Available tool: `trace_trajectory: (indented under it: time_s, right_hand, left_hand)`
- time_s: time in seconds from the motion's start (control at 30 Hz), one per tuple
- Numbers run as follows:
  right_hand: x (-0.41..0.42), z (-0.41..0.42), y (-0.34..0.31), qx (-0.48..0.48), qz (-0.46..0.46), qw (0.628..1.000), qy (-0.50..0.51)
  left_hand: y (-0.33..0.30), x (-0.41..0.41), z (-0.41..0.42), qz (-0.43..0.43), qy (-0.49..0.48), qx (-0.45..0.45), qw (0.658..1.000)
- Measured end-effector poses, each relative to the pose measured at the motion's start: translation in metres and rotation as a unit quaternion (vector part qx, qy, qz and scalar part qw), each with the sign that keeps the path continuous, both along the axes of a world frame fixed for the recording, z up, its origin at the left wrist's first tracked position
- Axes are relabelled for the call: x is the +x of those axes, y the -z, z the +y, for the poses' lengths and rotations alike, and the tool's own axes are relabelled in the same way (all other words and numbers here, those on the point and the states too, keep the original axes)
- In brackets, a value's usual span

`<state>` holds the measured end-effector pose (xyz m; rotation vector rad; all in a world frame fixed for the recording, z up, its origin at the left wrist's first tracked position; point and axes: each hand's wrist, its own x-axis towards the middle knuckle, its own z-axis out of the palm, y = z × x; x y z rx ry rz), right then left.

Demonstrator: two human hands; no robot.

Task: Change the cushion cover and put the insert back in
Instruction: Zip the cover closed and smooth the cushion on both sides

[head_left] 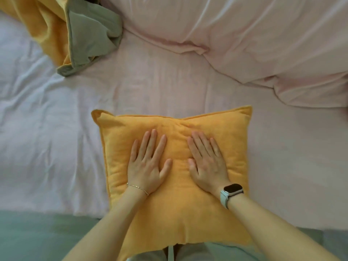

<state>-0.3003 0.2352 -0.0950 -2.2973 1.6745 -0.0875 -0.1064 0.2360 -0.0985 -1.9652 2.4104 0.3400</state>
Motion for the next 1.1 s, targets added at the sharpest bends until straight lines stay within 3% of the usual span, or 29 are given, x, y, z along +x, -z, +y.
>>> trace_trajectory:
  time_s: [0.1,0.17,0.23,0.33,0.4,0.5,0.63,0.73,0.8,0.87,0.93,1.0,1.1]
  right_hand:
    - [-0.031,0.005,-0.017,-0.002,-0.006,0.999,0.037]
    - [-0.05,-0.009,-0.028,0.007,-0.059,0.986,0.155]
    - [-0.06,-0.029,-0.036,0.045,-0.123,0.939,0.318]
    - [-0.069,-0.065,-0.031,0.202,-0.241,0.811,0.494]
    - [-0.058,-0.077,-0.025,0.249,-0.224,0.791,0.512]
    - [-0.047,-0.079,-0.03,0.155,-0.181,0.803,0.547]
    - [-0.062,-0.089,-0.052,-0.009,-0.234,0.787,0.571]
    - [-0.069,-0.104,-0.054,0.001,-0.195,0.771,0.606]
    - [-0.057,-0.112,-0.053,-0.02,-0.114,0.814,0.569]
    - [-0.023,-0.12,-0.054,-0.097,-0.094,0.907,0.399]
    - [0.023,-0.125,-0.052,-0.116,-0.104,0.967,0.2]
    - [0.063,-0.126,-0.044,-0.094,-0.093,0.99,0.056]
    - [0.085,-0.12,-0.02,-0.057,-0.04,0.997,-0.043]
  left_hand:
    - [-0.02,0.015,0.008,0.029,-0.004,0.013,0.999]
    - [-0.027,0.025,-0.006,0.058,-0.028,0.002,0.998]
    - [-0.036,0.025,-0.026,0.118,-0.142,-0.009,0.983]
    - [-0.046,0.02,-0.058,0.246,-0.404,0.057,0.879]
    - [-0.048,0.02,-0.072,0.253,-0.467,0.083,0.843]
    - [-0.052,0.022,-0.086,0.253,-0.522,0.071,0.812]
    - [-0.065,0.021,-0.107,0.364,-0.485,-0.048,0.794]
    - [-0.062,0.023,-0.132,0.423,-0.475,-0.007,0.772]
    - [-0.057,0.023,-0.143,0.39,-0.477,0.036,0.786]
    - [-0.053,0.016,-0.142,0.292,-0.43,0.015,0.854]
    - [-0.046,0.003,-0.126,0.228,-0.326,-0.03,0.917]
    - [-0.028,-0.004,-0.104,0.208,-0.247,-0.068,0.944]
    - [0.0,0.009,-0.078,0.215,-0.264,-0.068,0.938]
